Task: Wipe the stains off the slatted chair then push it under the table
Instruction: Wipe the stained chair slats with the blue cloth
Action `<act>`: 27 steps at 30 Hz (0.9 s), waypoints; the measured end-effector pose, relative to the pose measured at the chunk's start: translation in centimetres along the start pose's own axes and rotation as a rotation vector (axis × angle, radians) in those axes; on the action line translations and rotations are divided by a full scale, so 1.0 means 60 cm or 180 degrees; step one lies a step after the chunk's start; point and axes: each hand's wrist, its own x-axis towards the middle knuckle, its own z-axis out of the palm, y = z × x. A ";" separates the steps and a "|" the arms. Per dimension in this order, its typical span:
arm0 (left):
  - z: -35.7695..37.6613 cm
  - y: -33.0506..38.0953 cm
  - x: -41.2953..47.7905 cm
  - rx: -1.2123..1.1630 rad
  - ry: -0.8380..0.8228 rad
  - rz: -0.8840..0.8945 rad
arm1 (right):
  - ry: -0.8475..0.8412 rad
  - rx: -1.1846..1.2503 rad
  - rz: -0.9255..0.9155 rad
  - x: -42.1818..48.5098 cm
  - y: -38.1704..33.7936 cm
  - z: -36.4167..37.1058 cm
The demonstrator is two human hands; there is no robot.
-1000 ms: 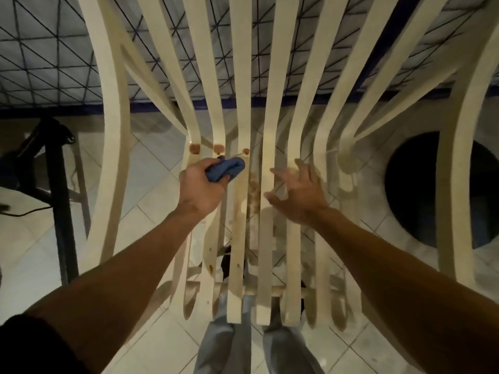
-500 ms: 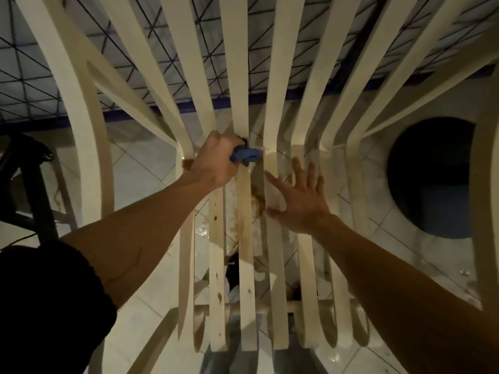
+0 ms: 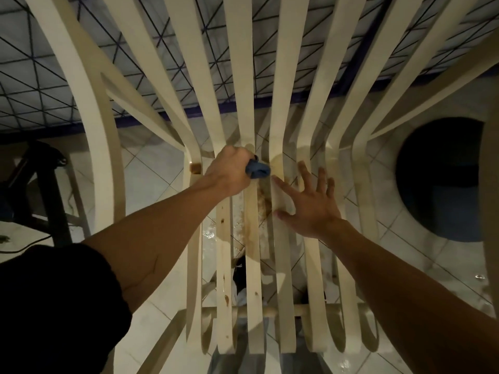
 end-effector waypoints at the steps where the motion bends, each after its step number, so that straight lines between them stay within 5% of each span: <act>1: 0.000 -0.005 0.005 -0.0007 0.0050 -0.0021 | 0.0001 0.0013 -0.0013 0.000 0.000 0.001; 5: 0.009 -0.012 -0.001 -0.0095 0.0235 -0.0046 | -0.0013 0.0019 -0.0015 0.001 0.003 0.002; 13: -0.001 -0.005 -0.013 0.0157 -0.0316 0.0024 | -0.0067 0.0059 0.0057 0.000 -0.001 -0.001; 19: 0.002 0.004 0.009 0.0293 0.0067 -0.0057 | -0.0040 0.0088 0.0053 0.004 0.001 0.005; 27: 0.010 0.008 -0.033 0.0362 -0.0510 -0.0062 | -0.0046 0.0077 0.0015 0.002 -0.001 0.002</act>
